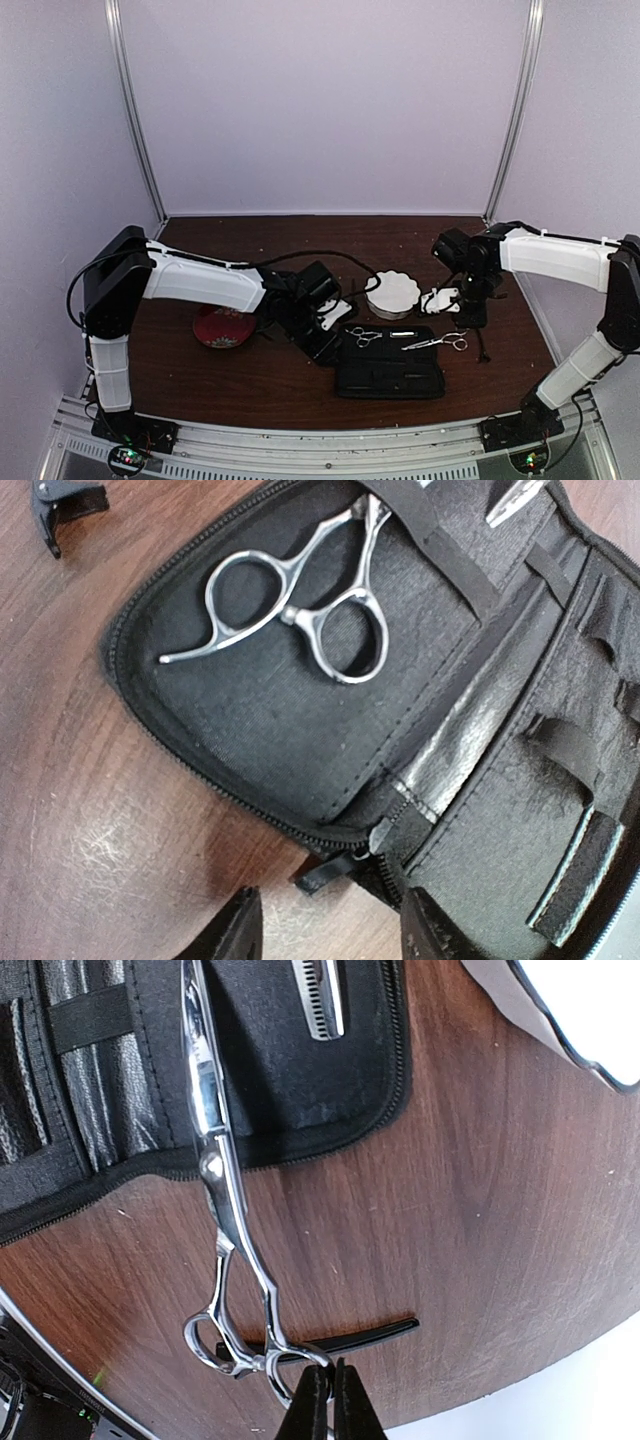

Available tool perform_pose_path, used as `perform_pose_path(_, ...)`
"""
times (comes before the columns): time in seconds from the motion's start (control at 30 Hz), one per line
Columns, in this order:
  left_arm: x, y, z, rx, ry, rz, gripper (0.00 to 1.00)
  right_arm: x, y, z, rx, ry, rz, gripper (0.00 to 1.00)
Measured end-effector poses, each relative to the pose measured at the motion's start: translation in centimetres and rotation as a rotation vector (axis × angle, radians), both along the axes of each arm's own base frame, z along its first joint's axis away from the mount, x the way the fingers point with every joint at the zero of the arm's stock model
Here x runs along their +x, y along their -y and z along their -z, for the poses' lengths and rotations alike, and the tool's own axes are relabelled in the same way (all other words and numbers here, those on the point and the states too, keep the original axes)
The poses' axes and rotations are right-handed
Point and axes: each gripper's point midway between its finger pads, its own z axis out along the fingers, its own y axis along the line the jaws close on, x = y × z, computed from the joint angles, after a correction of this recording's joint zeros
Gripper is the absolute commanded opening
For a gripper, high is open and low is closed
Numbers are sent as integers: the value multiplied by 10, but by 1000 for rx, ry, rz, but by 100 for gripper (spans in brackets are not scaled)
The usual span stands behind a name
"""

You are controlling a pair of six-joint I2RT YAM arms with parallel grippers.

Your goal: Sort the hair-cutting tools

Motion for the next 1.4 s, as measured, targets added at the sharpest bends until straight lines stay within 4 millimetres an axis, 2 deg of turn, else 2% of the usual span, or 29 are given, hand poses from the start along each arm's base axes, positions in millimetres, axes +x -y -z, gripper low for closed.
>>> perform_pose_path(0.57, -1, -2, 7, 15, -10, 0, 50, 2, -20, 17, 17, -38, 18, 0)
perform_pose_path(0.83, -2, -2, 9, 17, -13, 0, 50, 3, -40, 21, 50, -46, -5, 0)
perform_pose_path(1.2, -2, -1, 9, 14, -18, -4, 50, 2, -49, 23, 81, -54, -20, 0)
perform_pose_path(1.4, -2, 1, 9, 4, -23, 0, 47, 1, -68, 44, 114, -110, -18, 0)
